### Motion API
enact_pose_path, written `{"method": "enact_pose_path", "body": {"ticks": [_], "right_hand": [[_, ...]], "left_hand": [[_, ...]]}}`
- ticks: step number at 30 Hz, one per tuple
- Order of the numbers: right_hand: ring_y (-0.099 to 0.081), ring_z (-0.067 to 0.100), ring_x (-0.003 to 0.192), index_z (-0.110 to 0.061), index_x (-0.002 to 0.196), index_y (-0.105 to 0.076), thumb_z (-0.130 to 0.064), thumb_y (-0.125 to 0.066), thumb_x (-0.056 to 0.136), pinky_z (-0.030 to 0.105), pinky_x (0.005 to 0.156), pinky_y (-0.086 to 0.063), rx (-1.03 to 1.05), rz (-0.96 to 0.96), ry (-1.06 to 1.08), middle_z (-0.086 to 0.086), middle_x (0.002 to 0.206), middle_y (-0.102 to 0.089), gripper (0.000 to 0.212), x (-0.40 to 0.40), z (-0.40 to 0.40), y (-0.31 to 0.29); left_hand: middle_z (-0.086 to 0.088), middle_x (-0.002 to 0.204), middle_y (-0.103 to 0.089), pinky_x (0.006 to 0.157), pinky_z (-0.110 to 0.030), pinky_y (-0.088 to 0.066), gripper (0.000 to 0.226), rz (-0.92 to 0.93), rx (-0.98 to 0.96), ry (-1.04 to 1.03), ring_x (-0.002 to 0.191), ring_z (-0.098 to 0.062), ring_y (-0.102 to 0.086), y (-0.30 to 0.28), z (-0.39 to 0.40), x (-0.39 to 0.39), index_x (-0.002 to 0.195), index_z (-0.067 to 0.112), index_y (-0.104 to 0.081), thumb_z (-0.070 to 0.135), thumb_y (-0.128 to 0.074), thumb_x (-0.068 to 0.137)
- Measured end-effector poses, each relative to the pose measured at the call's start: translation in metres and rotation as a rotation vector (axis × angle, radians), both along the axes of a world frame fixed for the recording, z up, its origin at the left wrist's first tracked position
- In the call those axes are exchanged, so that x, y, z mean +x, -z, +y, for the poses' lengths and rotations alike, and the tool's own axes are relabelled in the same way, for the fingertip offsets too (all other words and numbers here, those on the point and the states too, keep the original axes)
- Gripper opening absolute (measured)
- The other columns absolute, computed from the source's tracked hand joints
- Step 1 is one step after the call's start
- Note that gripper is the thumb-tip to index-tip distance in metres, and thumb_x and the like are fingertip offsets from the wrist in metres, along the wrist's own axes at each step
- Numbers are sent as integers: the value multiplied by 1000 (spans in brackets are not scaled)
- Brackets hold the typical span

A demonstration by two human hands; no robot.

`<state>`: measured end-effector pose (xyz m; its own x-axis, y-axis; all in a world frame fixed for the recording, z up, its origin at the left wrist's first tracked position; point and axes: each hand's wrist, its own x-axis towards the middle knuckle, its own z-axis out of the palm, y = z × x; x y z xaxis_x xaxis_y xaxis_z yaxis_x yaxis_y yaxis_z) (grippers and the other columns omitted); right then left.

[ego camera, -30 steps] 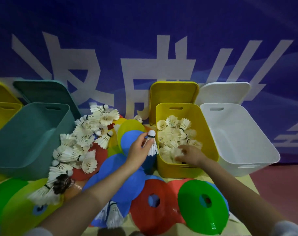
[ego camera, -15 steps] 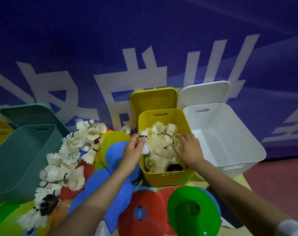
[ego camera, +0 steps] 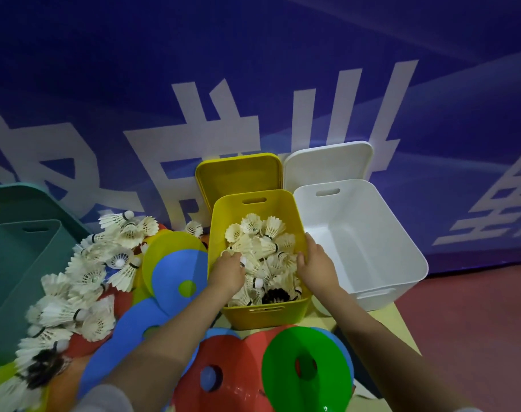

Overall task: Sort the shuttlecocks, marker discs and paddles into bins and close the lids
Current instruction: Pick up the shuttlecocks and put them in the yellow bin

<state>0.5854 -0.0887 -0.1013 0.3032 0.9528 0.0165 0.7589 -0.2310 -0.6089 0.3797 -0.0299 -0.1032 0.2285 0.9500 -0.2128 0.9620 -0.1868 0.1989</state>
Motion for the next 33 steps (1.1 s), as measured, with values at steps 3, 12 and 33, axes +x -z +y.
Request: {"method": "enact_pose_path", "body": {"ticks": [3,12,33], "right_hand": [[-54,35,107,-12,147,-27,-25,-44,95,41,86,-46,0,30,0,17,120,-54,56,1,-1,1],[-54,24,108,-14,122,-60,-27,-42,89,37,84,-49,340,3,-438,7,112,-61,39,-80,-37,-39],[-57,29,107,-10,120,-52,-46,-46,94,34,77,-43,-487,-61,-715,11,110,-61,45,-323,-113,67]], "left_hand": [[-9,139,-40,104,-36,-36,45,-337,105,6,128,-26,-39,-13,-7,-1,141,16,-42,25,-48,97],[4,115,-51,87,-17,-42,27,-756,177,-71,102,-7,-52,-56,-49,-96,120,20,-59,11,-48,97],[-2,120,-56,83,-33,-47,42,-227,-178,-220,100,-17,-58,43,-170,-306,133,21,-49,41,-48,96]]}}
